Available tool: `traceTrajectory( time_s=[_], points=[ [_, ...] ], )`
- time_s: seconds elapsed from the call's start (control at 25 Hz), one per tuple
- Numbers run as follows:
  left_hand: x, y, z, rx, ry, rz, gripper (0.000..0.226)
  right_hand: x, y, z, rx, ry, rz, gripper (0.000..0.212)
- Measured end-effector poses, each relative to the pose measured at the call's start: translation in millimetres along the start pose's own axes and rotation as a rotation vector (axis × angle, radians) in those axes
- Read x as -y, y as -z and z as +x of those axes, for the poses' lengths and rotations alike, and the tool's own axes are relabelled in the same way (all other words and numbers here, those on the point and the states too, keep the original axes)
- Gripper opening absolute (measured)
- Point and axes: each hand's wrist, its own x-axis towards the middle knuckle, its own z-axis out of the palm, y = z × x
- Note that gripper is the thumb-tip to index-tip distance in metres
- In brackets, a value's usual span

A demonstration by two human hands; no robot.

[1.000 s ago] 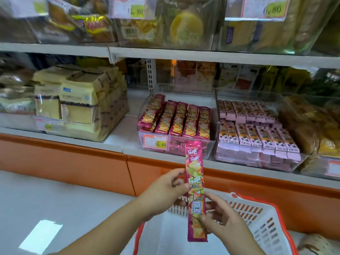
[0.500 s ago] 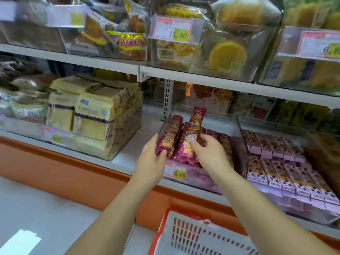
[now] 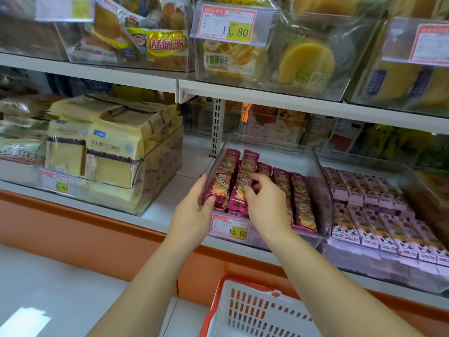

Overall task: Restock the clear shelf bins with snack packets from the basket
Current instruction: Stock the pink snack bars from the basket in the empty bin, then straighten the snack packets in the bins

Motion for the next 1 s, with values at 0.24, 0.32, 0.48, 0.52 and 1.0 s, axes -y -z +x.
traceTrajectory(
  time_s=[0.24,0.32,0.48,0.52,1.0],
  points=[
    [-3.7,-0.3,-4.2,-0.008,-0.019,0.016,0.054,-1.6,-5.1,1.5,0.055,-0.003,-0.053,0.032],
    [-4.2,-1.2,-5.5,-0.002,-0.029,0.011,0.054,-1.6,-5.8,2.8,0.067,-0.005,-0.055,0.033],
    [-7.6,-2.2,-8.5,0.026,-0.041,0.042,0.056,-0.5,2.4,-1.8,0.111,0.027,-0.056,0.037],
    [-9.3,-3.1,-10.2,0.008,-0.080,0.132,0.058,-2.8,8.3,-4.3,0.088,0.075,-0.152,0.039],
    [-19.0,-21.6,-14.9,0.070,-0.341,0.954,0.070,-32.1,30.0,-9.3,0.459,0.060,-0.812,0.053]
  ],
)
